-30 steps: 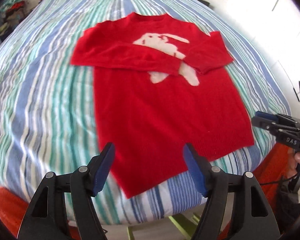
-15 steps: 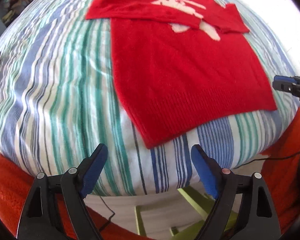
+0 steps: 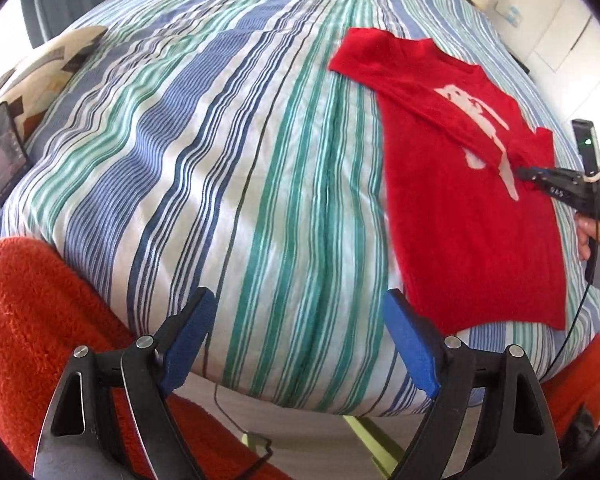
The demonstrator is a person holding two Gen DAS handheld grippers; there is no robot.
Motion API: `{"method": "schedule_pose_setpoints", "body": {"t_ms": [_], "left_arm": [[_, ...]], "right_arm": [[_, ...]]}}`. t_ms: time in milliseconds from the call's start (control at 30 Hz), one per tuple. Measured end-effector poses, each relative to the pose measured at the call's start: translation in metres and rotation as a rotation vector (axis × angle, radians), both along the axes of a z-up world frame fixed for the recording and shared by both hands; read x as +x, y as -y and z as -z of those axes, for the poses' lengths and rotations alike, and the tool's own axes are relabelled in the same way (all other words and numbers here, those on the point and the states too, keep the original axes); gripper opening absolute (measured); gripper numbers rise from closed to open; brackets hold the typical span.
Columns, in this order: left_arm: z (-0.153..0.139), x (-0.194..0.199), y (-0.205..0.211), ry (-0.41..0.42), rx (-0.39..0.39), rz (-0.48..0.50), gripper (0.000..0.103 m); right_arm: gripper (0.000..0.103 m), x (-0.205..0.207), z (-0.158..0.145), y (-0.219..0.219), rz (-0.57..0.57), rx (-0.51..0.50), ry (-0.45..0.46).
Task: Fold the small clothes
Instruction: 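Grasp the cuff of the folded sleeve with the right gripper, then pull the sleeve outward from the body and open the right gripper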
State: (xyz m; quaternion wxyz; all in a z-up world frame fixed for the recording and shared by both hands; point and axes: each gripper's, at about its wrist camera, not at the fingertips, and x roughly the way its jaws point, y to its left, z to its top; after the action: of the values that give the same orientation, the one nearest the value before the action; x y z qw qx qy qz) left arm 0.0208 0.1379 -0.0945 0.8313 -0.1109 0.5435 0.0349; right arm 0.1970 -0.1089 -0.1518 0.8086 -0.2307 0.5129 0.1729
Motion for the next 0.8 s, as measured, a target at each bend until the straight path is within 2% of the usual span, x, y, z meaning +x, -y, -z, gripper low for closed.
{"method": "schedule_pose_setpoints", "body": {"t_ms": [33,100,233,333,433,533,633,733,800], "left_arm": [[-0.001,-0.003,-0.002,0.006,-0.005,-0.003,0.087],[0.000,-0.001,-0.002,0.004,-0.012,-0.006,0.087],[0.005,0.004,0.003,-0.013,-0.022,0.006,0.087],[0.005,0.005,0.011,-0.014,0.003,0.027,0.087],[0.004,0.004,0.017,-0.018,0.028,0.043,0.087],[0.004,0.003,0.019,-0.027,0.038,0.047,0.087],[0.005,0.003,0.019,-0.035,0.046,0.047,0.087],[0.007,0.003,0.019,-0.040,0.049,0.049,0.087],[0.008,0.003,0.019,-0.042,0.050,0.051,0.087]], "right_arm": [[0.007,0.001,-0.010,0.016,0.056,0.041,0.021],[0.007,-0.003,-0.045,0.060,0.181,0.142,0.099],[0.007,-0.019,-0.103,0.194,0.518,0.254,0.239],[0.007,-0.041,-0.116,0.300,0.781,0.294,0.290],[0.007,-0.062,-0.105,0.371,0.949,0.330,0.282],[0.007,-0.075,-0.087,0.405,1.045,0.379,0.260],[0.007,-0.085,-0.075,0.414,1.095,0.403,0.258],[0.006,-0.088,-0.067,0.415,1.129,0.376,0.260],[0.006,-0.087,-0.058,0.412,1.153,0.321,0.251]]}}
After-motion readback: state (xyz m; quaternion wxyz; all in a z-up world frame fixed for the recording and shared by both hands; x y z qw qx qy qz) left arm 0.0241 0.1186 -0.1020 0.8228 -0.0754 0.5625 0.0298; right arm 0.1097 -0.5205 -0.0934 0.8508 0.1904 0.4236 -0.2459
